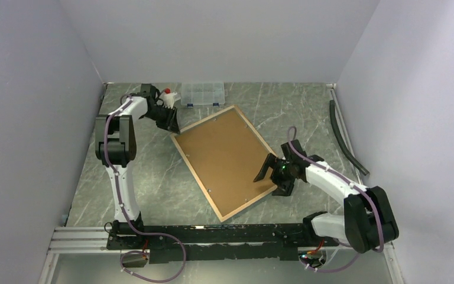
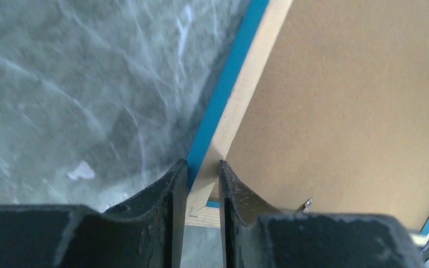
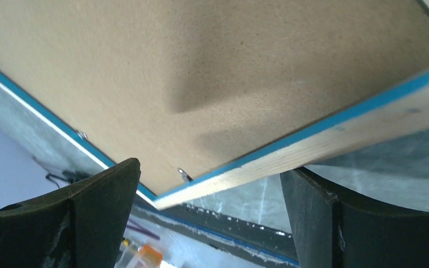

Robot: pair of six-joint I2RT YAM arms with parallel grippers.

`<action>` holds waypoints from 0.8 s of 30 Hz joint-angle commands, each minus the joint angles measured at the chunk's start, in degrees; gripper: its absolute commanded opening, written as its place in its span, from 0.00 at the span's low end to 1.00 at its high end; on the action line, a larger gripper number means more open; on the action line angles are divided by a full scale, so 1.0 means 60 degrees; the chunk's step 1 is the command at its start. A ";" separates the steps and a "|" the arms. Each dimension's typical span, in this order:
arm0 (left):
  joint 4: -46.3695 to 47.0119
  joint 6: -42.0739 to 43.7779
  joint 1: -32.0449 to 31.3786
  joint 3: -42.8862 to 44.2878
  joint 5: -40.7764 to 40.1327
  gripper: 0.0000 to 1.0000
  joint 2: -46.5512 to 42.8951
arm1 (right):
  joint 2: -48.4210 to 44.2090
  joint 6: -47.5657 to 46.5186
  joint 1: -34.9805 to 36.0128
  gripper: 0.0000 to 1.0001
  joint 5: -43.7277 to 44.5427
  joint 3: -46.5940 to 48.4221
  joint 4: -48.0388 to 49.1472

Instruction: Put the photo into the frame

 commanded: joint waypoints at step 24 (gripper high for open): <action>-0.5023 0.5589 -0.2633 -0.4645 -0.0335 0.34 -0.4170 | 0.3567 -0.1931 -0.1897 1.00 0.1584 0.3847 0.1330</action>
